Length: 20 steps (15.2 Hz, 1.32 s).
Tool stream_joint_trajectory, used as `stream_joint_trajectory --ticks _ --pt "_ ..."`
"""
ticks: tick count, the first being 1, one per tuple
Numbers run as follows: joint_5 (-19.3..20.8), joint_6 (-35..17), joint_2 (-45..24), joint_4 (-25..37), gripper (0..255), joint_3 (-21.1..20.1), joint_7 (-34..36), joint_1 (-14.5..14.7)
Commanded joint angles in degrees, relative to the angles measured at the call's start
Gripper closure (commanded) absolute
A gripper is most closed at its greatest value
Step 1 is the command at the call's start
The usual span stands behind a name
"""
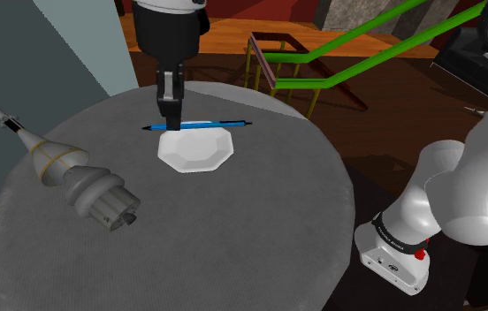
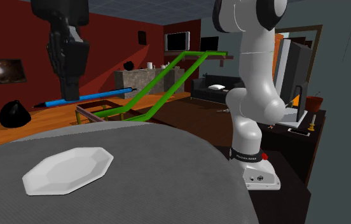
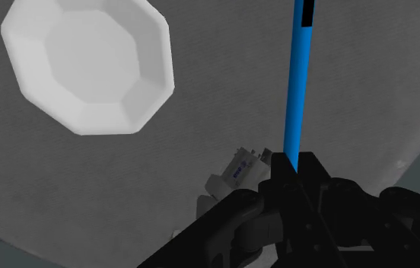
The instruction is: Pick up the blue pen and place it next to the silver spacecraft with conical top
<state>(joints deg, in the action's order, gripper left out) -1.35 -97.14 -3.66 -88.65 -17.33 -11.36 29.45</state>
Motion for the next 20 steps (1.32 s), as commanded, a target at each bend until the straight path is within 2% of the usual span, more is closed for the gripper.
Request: stream_joint_trajectory --ticks 1,5,6,20 --pt "1.97 1.38 -5.84 7.03 255 -0.79 1.98 1.21" --pt "6.2 6.41 -18.0 23.78 255 -1.53 5.33 5.22" --pt "6.68 7.22 -19.58 26.14 255 -1.47 5.62 5.87" --pt "5.53 -5.53 -16.03 9.9 255 -1.3 5.17 4.14"
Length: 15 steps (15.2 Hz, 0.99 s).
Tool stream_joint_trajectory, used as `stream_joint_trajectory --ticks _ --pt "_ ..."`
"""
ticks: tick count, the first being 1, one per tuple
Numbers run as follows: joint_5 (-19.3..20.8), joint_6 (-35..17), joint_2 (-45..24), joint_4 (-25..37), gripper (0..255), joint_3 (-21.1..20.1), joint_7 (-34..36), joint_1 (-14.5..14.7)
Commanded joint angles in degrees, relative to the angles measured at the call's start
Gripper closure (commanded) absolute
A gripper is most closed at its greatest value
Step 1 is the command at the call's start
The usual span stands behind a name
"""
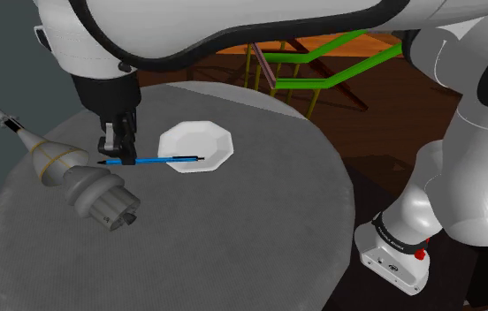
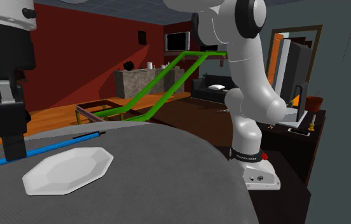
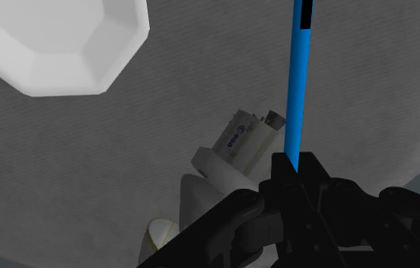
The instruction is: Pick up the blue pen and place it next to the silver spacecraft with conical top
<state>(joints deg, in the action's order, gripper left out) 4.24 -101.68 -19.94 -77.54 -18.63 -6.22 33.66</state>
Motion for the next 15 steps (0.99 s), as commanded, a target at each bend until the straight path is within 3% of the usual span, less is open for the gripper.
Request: stream_joint_trajectory --ticks 1,15 --pt "-0.08 -1.81 0.34 -2.11 255 0.0 0.02 -0.14" --pt "0.17 -12.39 -0.13 -12.27 255 0.28 0.07 -0.6"
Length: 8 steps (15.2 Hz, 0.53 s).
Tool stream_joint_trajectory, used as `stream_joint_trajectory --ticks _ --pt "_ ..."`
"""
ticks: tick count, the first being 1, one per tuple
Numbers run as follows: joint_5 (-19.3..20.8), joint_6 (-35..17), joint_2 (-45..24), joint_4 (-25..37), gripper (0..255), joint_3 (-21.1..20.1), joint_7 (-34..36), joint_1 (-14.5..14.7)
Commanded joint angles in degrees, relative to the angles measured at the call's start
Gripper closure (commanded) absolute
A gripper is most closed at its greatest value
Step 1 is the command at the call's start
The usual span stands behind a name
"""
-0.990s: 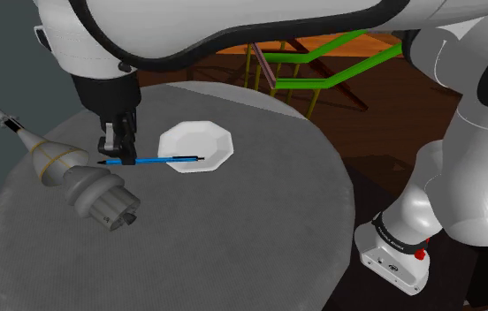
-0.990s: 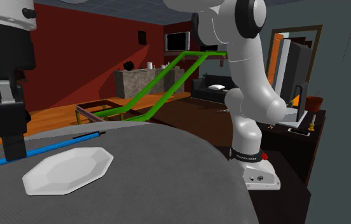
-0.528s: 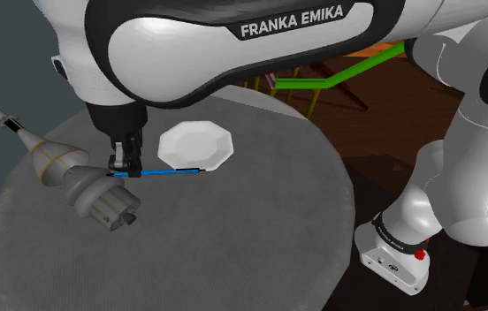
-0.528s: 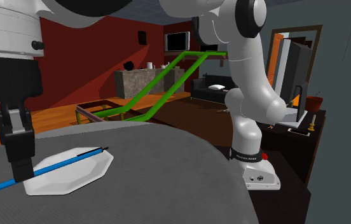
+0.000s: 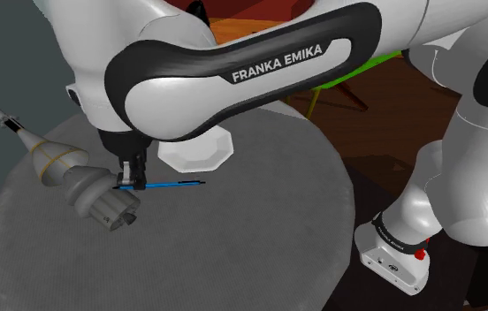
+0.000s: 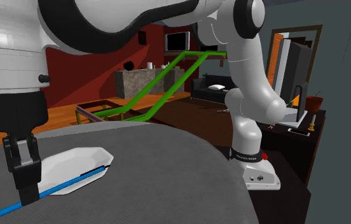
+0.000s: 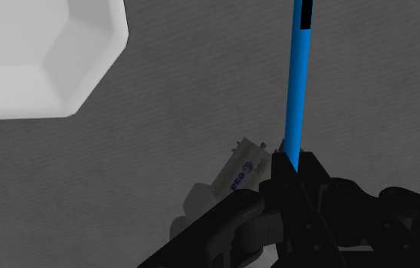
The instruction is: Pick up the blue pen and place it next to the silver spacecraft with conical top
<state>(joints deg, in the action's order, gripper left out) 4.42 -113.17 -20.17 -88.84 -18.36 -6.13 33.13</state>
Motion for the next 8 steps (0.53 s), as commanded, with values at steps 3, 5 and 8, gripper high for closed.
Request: stream_joint_trajectory --ticks 3,5,8 --pt "0.16 -3.03 -0.35 -2.67 255 0.11 0.05 -0.09" --pt "0.3 -4.42 -0.71 -3.72 255 0.18 0.11 -0.09" --pt "0.55 -6.47 -1.33 -5.17 255 0.29 0.21 -0.06"
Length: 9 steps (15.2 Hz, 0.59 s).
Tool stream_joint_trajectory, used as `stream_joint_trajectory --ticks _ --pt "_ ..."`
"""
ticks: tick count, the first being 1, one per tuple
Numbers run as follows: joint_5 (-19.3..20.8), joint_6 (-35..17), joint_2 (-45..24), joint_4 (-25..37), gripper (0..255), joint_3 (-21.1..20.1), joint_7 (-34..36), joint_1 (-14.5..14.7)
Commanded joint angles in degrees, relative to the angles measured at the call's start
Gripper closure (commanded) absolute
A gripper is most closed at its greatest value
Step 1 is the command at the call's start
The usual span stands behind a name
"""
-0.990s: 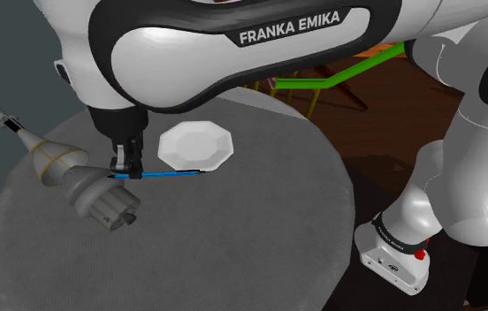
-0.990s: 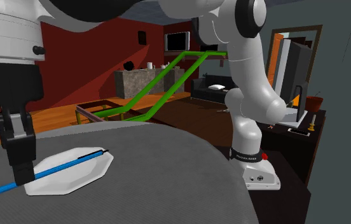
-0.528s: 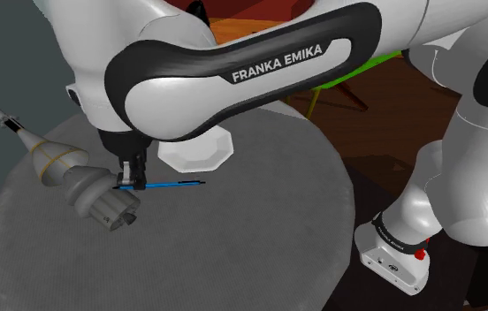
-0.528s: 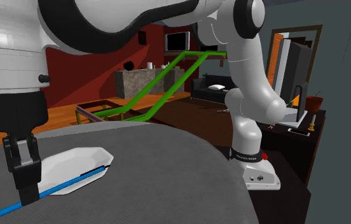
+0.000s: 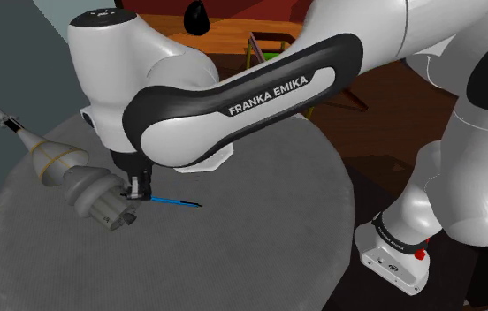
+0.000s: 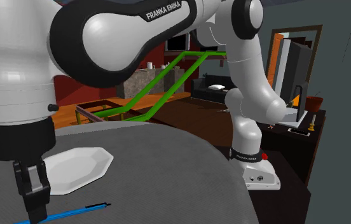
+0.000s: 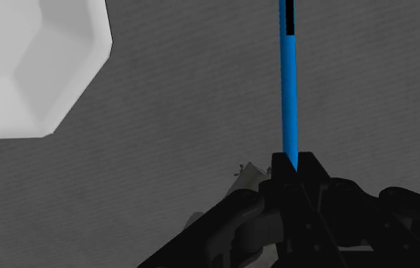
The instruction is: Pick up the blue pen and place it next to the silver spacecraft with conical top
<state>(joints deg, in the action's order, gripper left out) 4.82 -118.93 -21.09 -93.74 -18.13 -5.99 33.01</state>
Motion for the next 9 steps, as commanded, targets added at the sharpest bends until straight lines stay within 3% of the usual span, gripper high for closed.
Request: stream_joint_trajectory --ticks 1,9 --pt "0.24 -1.37 -0.65 -0.73 255 0.1 0.11 0.07" --pt "1.09 -6.62 -2.87 -3.84 255 0.51 0.52 0.27"
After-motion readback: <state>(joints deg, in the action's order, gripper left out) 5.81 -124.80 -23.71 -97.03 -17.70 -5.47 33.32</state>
